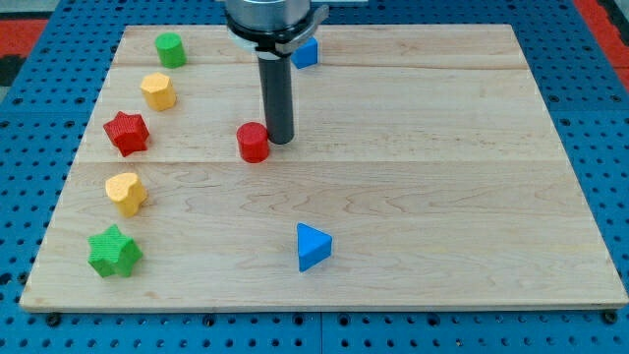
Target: Adjust the blue cube above the red circle vertically
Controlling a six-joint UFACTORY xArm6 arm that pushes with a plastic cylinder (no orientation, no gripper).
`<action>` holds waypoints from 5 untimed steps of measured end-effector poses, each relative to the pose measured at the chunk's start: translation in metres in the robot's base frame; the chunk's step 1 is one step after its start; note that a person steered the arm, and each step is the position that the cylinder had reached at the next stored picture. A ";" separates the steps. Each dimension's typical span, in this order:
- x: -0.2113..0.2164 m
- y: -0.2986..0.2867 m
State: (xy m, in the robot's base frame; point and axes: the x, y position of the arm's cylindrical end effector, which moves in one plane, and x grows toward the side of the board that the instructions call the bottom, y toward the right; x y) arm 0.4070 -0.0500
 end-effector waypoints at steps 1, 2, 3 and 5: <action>0.000 0.007; -0.013 0.063; -0.050 0.128; -0.133 0.127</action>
State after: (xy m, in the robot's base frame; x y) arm 0.2744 0.0774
